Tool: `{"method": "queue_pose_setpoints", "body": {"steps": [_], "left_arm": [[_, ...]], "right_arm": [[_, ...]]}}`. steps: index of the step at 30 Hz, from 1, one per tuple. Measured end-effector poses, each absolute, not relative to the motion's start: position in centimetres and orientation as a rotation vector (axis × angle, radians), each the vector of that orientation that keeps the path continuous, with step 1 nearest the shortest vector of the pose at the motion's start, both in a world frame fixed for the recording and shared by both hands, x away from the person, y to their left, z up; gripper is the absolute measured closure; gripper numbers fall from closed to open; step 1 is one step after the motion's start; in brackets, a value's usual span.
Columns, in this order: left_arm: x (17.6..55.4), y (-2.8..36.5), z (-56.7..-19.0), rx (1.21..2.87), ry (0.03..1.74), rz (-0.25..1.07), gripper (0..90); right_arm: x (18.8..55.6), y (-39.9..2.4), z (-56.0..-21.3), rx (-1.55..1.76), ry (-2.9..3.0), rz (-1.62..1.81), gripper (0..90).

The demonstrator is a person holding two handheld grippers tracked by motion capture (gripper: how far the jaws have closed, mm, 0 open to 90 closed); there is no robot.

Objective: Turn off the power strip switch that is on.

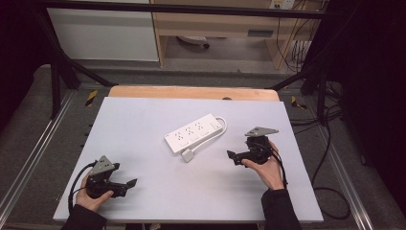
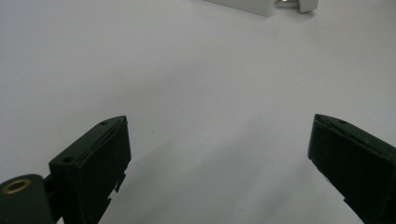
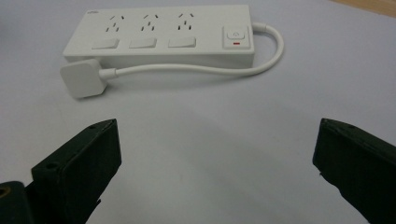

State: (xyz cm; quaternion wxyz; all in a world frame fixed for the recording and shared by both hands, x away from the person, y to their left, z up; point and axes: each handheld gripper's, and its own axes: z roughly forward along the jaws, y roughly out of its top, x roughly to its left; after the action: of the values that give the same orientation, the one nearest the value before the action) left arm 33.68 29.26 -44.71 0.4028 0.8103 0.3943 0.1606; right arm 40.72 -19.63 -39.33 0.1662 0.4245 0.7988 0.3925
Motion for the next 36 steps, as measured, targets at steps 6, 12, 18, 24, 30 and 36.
{"method": "queue_pose_setpoints", "body": {"steps": [6,12,18,24,30,36], "left_arm": [[33.7,29.2,-44.7,2.049,0.998,0.405,4.9],[33.7,29.2,-44.7,2.05,0.999,0.406,4.1],[33.6,29.1,-44.7,2.051,0.997,0.403,4.1],[33.7,29.2,-44.7,2.051,1.0,0.405,4.1],[33.6,29.1,-44.7,2.053,0.998,0.404,4.1],[33.6,29.1,-44.8,2.055,0.997,0.404,4.1]], "right_arm": [[39.2,-21.2,-40.2,1.199,2.291,1.161,0.9],[37.9,-22.6,-41.3,1.209,2.309,1.153,0.7],[36.9,-24.1,-42.6,1.216,2.328,1.154,0.7],[36.0,-25.3,-43.7,1.224,2.344,1.142,0.7],[35.2,-26.2,-44.4,1.221,2.354,1.144,0.7],[34.5,-27.2,-44.9,1.226,2.352,1.145,0.7]]}}
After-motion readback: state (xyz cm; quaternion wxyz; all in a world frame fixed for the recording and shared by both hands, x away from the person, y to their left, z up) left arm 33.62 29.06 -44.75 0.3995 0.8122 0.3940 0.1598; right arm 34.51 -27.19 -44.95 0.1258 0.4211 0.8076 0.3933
